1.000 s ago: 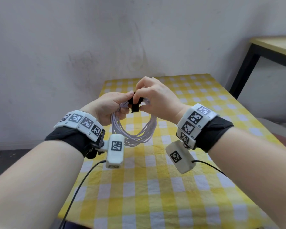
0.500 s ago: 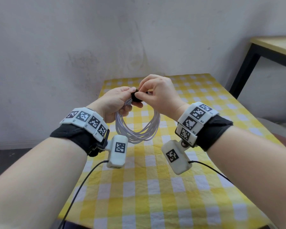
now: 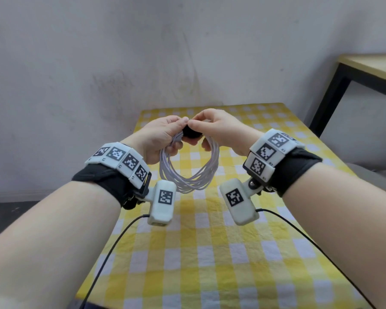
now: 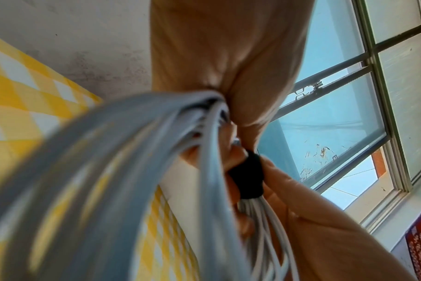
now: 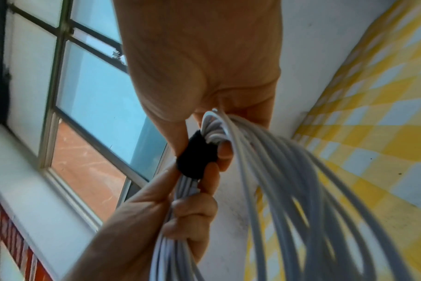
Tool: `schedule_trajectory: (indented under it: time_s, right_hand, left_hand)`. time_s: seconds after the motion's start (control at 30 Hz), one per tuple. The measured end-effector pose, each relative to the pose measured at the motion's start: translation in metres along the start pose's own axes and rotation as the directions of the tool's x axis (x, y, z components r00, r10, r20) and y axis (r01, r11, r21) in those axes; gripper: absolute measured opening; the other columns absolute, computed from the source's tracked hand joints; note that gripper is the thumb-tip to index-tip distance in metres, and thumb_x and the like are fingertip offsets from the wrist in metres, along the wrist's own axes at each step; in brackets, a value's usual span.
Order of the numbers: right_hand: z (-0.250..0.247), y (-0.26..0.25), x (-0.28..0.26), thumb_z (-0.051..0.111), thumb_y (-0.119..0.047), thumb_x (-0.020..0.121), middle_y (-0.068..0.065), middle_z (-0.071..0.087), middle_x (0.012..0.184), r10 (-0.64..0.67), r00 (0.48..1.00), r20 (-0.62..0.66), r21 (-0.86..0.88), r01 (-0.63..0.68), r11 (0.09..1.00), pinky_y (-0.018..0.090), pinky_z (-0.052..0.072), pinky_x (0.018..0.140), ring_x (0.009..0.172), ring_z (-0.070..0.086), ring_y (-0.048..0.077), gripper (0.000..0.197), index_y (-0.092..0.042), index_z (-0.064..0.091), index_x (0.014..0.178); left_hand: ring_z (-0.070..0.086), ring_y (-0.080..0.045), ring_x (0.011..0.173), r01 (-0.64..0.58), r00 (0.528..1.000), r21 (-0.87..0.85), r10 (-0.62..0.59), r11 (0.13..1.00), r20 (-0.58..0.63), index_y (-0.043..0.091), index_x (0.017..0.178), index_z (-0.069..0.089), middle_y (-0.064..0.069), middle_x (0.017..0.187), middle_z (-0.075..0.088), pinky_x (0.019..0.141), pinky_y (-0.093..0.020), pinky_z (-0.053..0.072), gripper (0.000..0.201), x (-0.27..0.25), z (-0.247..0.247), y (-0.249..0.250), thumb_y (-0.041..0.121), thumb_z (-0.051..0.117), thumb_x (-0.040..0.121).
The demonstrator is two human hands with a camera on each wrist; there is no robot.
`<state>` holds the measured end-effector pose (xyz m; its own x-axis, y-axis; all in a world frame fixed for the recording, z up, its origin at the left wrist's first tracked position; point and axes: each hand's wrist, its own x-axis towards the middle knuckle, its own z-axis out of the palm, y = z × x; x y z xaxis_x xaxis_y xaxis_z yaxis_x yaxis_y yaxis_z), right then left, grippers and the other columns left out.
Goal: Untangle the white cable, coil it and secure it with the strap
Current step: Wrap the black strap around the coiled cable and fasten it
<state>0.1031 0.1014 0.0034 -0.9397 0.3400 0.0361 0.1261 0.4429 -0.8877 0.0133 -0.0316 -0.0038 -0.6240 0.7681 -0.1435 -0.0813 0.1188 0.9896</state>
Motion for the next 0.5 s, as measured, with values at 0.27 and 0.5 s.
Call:
schedule_trajectory:
  time_s: [0.27,0.5]
  right_hand:
    - [-0.032,0.035,0.035,0.059,-0.026,0.093,0.01,0.06,0.074,0.169,0.953,-0.253,0.371,-0.066,0.926,0.021,0.045,0.046,0.049,0.048,0.012,0.019,-0.007,0.059,0.093]
    - [-0.05,0.064,0.06,0.059,-0.021,0.093,0.008,0.057,0.087,0.354,0.931,-0.095,0.392,-0.291,0.873,0.036,0.053,0.067,0.065,0.057,0.02,0.022,-0.012,0.049,0.11]
  left_hand:
    - [0.068,-0.025,0.08,0.113,0.991,0.09,-0.119,0.989,0.058,0.007,0.119,0.056,-0.015,0.1,0.066,0.066,-0.04,0.059,0.025,0.02,-0.003,0.002,0.012,0.054,0.094]
    - [0.061,-0.024,0.071,0.134,0.977,-0.087,-0.146,0.987,-0.158,0.002,0.109,0.052,-0.014,0.085,0.058,0.054,-0.032,0.059,0.015,0.068,0.014,-0.014,-0.001,0.044,0.096]
